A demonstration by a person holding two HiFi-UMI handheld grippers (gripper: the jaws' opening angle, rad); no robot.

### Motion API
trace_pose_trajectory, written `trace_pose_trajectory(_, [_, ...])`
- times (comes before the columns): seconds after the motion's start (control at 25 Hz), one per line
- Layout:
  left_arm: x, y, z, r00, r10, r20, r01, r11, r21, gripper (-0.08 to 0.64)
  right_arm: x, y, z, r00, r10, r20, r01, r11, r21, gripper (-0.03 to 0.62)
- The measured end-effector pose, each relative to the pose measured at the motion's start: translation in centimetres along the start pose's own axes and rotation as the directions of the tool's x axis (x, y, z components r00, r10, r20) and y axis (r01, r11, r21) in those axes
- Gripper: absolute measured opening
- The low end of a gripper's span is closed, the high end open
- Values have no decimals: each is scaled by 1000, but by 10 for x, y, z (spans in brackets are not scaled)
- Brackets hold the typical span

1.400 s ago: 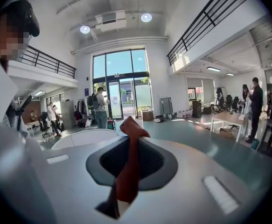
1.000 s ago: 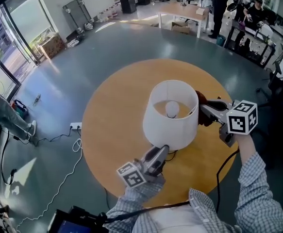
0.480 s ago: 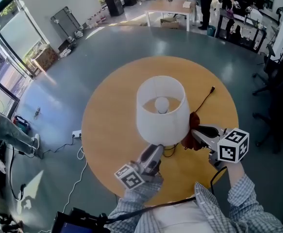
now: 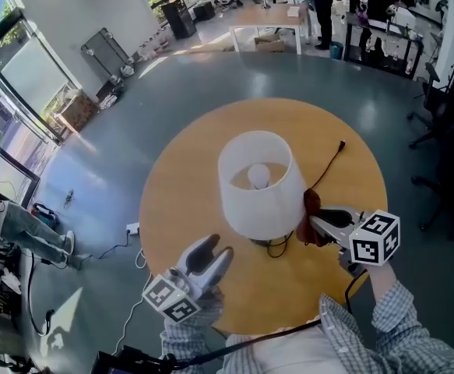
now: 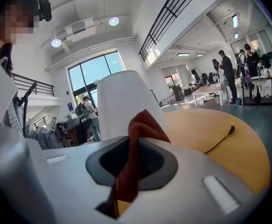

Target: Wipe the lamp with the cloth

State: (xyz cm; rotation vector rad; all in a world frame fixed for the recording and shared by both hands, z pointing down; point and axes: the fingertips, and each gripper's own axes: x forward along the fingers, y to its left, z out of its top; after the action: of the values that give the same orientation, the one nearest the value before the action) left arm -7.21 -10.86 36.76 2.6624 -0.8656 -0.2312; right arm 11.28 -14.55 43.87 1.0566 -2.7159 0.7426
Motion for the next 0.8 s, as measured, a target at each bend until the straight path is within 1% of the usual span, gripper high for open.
trace_pose_trajectory(0.04, [4,-3,14,1000,-5,-11,5,998,67,189,-1,0,0,1000,4,-1,-4,1000,-1,51])
trace_pose_trajectory(0.08, [10,-5,29,999,-7,-32,11,991,135,189,-1,1,1,1000,9,0,-9,1000,-1,51])
trace_pose_trajectory(0.12, [16,-7,42,998,-5,-62,18,979,203,189,-1,2,2,1000,14,-1,-14,1000,-3,51])
trace_pose_trajectory(0.16, [23,-7,54,995,1,-102,26,962,271,189,0,3,2,1000,20,-3,-20,1000,-8,51])
trace_pose_trajectory(0.2, [30,-7,64,988,14,-151,39,939,342,189,2,4,2,1000,25,-9,-25,1000,-16,51])
trace_pose_trajectory(0.24, [37,-6,71,978,32,-207,58,908,414,189,4,5,1,999,30,-16,-30,999,-26,51])
trace_pose_trajectory(0.32, [50,-2,74,946,81,-313,110,831,546,188,7,6,-2,999,36,-30,-38,998,-44,51])
trace_pose_trajectory(0.36, [56,0,74,930,101,-354,141,791,596,187,7,7,-3,999,40,-34,-41,998,-49,51])
trace_pose_trajectory(0.4, [61,-1,73,913,113,-393,177,758,628,187,7,9,-4,998,42,-37,-44,998,-53,51])
trace_pose_trajectory(0.44, [67,-5,72,893,117,-436,218,735,643,183,6,10,-4,998,45,-37,-47,997,-55,51])
trace_pose_trajectory(0.48, [72,-10,69,868,118,-483,265,711,651,183,6,11,-4,998,46,-37,-48,997,-54,51])
trace_pose_trajectory(0.52, [77,-13,66,840,124,-528,317,678,663,183,6,11,-3,998,48,-37,-50,997,-53,51])
trace_pose_trajectory(0.56, [82,-12,62,810,139,-569,371,631,682,183,6,11,-2,998,49,-37,-51,997,-52,51])
trace_pose_trajectory(0.64, [90,-8,55,739,197,-644,479,517,709,165,7,12,-2,998,54,-40,-56,997,-52,51])
trace_pose_trajectory(0.68, [92,-8,52,702,231,-674,531,462,711,164,7,13,-2,997,57,-44,-60,997,-53,51])
trace_pose_trajectory(0.72, [94,-9,49,666,258,-700,578,414,703,164,7,15,-3,997,61,-49,-63,996,-55,51])
trace_pose_trajectory(0.76, [97,-12,45,634,275,-722,621,376,688,164,6,16,-4,996,63,-55,-66,996,-57,51])
trace_pose_trajectory(0.8, [100,-15,41,605,285,-744,658,347,668,164,5,16,-5,996,65,-60,-69,996,-60,51])
